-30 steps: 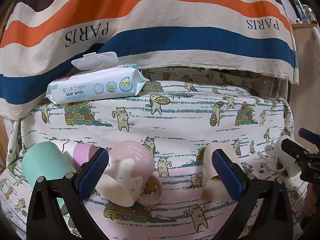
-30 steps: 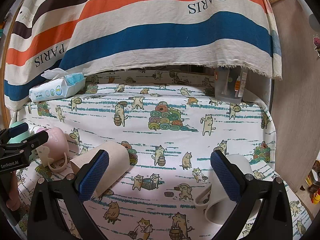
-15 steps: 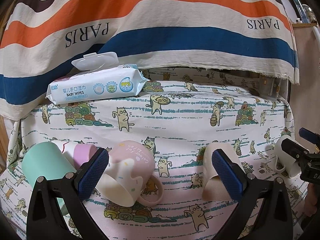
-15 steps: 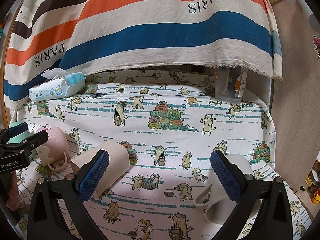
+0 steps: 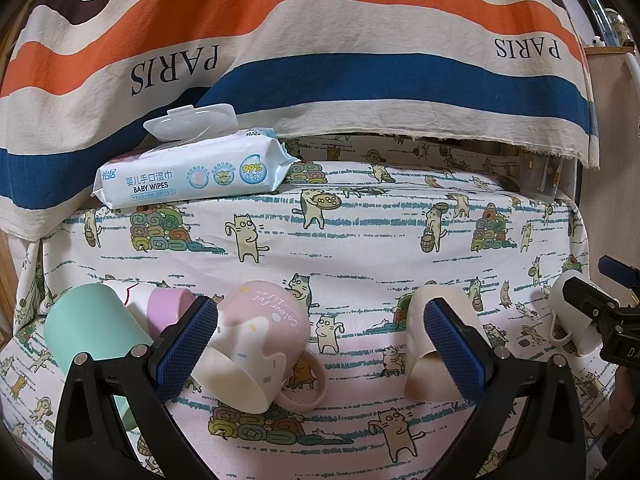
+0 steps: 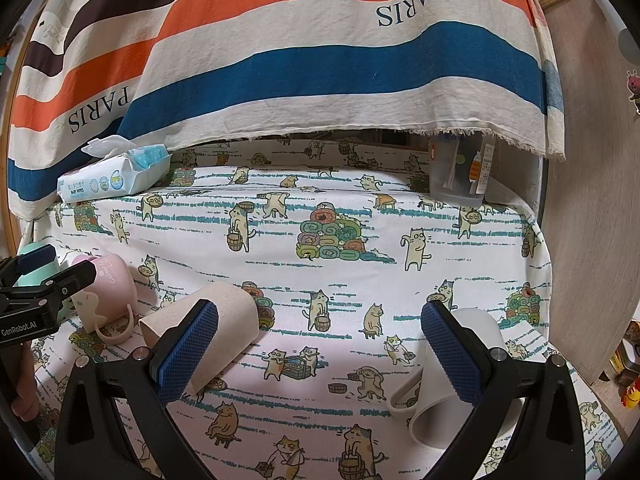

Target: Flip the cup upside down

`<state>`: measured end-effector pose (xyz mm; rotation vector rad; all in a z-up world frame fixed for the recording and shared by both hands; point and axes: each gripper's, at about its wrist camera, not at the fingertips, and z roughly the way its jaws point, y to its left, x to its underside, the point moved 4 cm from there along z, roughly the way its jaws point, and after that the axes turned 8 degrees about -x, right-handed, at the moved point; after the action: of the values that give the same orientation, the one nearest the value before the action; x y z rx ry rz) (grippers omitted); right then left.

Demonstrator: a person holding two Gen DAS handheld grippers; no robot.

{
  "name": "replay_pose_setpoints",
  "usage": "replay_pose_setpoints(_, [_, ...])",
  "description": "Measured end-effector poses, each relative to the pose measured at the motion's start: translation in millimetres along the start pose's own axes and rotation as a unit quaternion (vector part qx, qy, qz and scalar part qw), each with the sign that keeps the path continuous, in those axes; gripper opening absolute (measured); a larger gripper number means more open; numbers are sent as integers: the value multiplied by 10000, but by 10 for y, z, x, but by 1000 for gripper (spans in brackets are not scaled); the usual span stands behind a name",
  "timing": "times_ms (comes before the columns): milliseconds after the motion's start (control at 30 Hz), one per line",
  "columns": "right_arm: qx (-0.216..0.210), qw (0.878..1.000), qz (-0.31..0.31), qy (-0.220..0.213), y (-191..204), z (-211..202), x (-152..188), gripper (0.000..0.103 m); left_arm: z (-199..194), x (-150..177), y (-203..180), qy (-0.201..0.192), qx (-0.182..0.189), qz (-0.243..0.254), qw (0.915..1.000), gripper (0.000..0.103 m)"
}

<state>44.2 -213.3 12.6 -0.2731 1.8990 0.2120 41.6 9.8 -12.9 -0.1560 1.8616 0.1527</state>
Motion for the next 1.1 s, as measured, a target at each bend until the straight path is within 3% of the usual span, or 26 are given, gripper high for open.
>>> replay_pose_setpoints(467, [-86,10000,-28,39,15,5,18,102,9,1,32,0,-44,-14,10000,102])
replay_pose_setpoints(967, [-124,9947,722,717,-269,270,102,102,-16,8,-21,0,50,49,10000,102])
replay_pose_setpoints(1100, [-83,9947,730,713,-270,266,106,102,-16,5,-29,2,74,57,10000,102])
